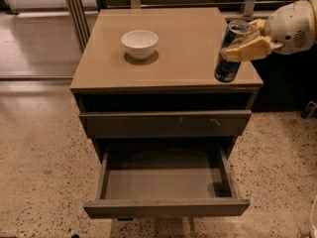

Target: Pick redbull can from middle drawer and place on counter

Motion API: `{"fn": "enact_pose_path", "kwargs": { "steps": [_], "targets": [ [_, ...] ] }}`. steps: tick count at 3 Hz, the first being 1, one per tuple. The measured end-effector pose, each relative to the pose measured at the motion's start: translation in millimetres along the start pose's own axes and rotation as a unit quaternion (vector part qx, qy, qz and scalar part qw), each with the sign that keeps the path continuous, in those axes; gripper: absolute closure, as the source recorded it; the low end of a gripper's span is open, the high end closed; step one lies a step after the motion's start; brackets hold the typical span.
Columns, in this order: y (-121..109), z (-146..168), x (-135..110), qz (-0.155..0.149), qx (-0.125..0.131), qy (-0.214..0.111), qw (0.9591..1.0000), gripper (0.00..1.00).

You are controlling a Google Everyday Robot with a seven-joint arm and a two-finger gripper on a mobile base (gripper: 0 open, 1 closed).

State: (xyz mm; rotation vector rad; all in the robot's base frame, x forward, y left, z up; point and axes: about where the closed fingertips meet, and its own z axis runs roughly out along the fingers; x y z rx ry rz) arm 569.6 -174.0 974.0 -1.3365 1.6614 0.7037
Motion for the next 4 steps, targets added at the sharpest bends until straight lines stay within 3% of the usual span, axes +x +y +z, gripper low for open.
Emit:
{"fn": "enact_pose_path", "kwargs": {
  "steps": [1,2,4],
  "targets": [
    [-42.4,-2.1,22.8,0.03,0.046,0.012,0.9984,1.0],
    [-82.4,4.1,44.5,0.042,0.071,0.021,0.9964,1.0],
    [-138.5,31.3,67.4,0.031,0.082,0.033,0.9956,1.0]
  ]
}}
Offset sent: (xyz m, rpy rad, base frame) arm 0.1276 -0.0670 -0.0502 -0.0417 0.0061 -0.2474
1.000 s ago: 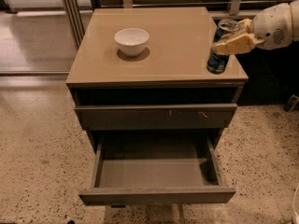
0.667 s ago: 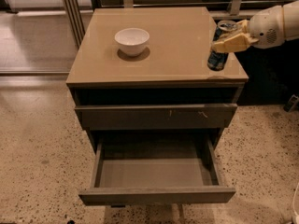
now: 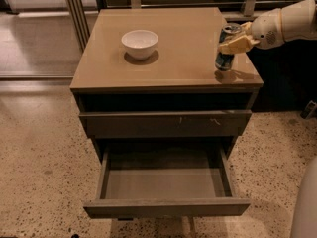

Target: Pick redbull can from middle drawer and place on counter

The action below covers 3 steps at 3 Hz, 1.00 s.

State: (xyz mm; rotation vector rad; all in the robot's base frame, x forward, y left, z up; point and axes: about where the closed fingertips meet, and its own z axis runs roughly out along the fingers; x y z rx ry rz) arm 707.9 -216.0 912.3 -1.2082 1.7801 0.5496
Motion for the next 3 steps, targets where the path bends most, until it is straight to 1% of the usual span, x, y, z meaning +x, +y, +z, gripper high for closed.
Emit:
{"fn": "enact_pose_path", "kwargs": {
  "steps": [1,3],
  "targets": [
    [-15.4,14.5,2.9,-0.001,0.002,-0.005,1.0,1.0],
    [-31.2,32.4,10.2,0.016,0.003,-0.02,0.9997,1.0]
  ]
}}
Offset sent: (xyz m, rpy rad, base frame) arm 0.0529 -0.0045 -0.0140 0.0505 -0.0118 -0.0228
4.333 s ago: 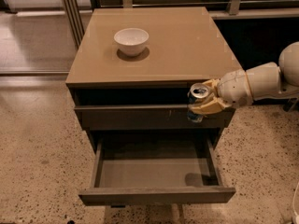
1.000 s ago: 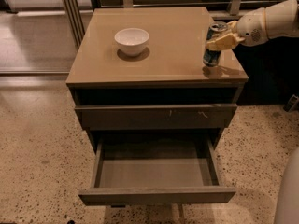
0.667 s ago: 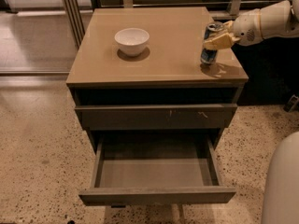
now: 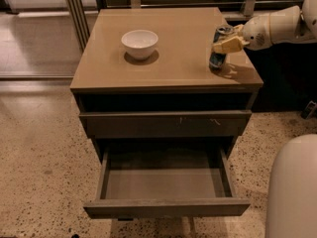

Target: Pick redbull can from middle drawer and place on counter

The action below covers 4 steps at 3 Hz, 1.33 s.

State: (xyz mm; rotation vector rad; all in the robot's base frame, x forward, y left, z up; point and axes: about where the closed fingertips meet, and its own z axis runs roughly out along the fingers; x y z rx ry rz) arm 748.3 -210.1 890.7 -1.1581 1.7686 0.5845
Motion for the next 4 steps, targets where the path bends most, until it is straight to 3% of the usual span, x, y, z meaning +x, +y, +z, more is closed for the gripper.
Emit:
{"fn": "enact_pose_path", "kwargs": {
  "steps": [1,4],
  "targets": [
    [-3.6,4.2,5.6,0.014,-0.001,-0.005,0.9999,1.0],
    [-3.6,4.3,5.6,0.014,-0.001,-0.005,0.9999,0.34]
  ]
}}
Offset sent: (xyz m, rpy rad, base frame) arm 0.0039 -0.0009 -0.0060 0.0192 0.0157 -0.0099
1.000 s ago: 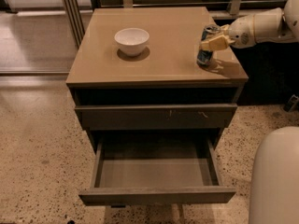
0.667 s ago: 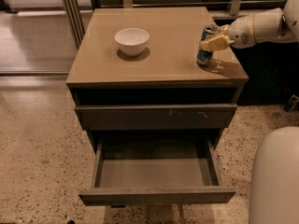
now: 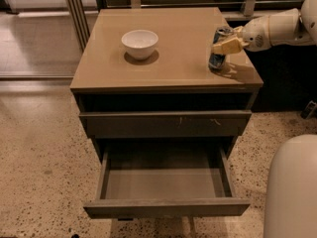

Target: Pick redbull can from middle drawer and place on counter

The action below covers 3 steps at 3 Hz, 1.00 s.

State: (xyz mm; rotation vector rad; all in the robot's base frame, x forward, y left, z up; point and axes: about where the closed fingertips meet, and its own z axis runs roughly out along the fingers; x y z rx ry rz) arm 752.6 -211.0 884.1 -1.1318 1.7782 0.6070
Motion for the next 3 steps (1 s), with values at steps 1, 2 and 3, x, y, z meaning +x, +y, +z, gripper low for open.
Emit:
{"fn": "enact_pose_path", "kwargs": {
  "steps": [1,2,3],
  "targets": [
    [0.0,0.0,0.0,0.0,0.0,0.0,1.0,0.11],
    [0.0,0.1,0.0,0.0,0.0,0.0,1.0,0.0],
    [0.0,0.1,0.0,0.0,0.0,0.0,1.0,0.0]
  ]
}}
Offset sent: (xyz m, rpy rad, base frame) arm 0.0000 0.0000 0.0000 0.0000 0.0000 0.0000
